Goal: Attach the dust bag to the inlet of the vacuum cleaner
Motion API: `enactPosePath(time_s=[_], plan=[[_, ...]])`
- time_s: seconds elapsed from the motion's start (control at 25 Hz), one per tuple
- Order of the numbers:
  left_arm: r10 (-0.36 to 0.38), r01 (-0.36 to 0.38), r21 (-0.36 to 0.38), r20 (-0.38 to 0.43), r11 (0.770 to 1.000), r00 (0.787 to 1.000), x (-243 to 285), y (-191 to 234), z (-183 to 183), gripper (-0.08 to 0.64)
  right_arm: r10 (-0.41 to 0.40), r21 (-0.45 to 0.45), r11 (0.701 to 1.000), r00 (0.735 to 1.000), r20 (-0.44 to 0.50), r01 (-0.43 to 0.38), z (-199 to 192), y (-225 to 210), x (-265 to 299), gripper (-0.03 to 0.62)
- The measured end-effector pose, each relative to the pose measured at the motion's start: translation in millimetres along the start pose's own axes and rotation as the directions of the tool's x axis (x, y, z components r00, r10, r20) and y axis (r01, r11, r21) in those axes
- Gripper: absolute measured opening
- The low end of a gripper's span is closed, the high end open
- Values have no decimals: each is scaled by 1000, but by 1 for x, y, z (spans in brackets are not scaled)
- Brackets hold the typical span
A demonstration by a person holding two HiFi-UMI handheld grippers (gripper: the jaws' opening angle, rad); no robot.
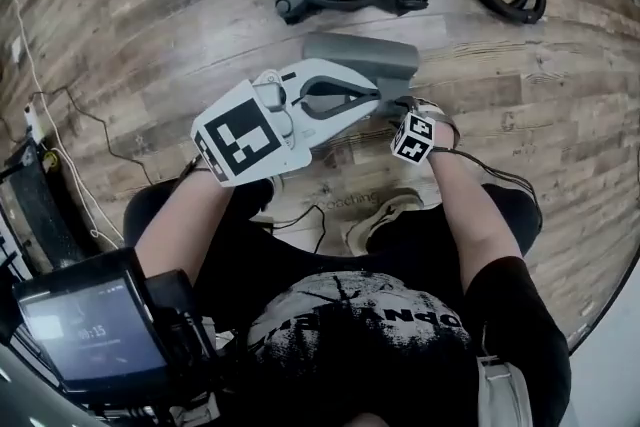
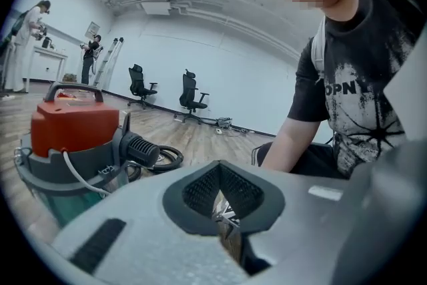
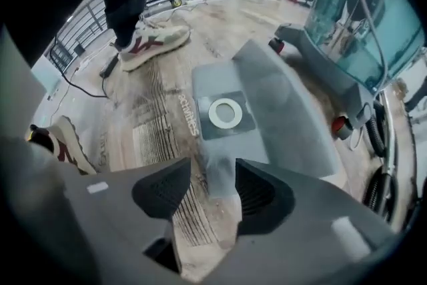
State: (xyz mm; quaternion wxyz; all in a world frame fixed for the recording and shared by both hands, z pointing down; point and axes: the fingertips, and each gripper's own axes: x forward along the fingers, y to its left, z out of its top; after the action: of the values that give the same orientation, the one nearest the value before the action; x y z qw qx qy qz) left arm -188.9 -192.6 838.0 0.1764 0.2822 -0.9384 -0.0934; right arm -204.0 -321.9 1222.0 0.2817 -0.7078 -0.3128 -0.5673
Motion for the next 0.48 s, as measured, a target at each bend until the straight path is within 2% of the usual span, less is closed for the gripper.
enactPosePath(time_s=[0.16,0.24,0.32,0.48], plan=[[42,-43,-24,-47,999,998,4,-12,-21,3,18,-106,994,998,-62,-25,-6,3,23,213],[41,-42,-16,-73,999,996,5,-12,-25,3,15,-118,993,997,-78,-24,-9,4,30,206],[47,-48,-22,-65,999,997,6,-7,-24,3,7,-113,993,995,-97,-18,-16,4,37,190],[89,-90,-10,-60,996,994,8,8,-27,3,-11,-111,994,993,-121,-2,-21,2,44,82]])
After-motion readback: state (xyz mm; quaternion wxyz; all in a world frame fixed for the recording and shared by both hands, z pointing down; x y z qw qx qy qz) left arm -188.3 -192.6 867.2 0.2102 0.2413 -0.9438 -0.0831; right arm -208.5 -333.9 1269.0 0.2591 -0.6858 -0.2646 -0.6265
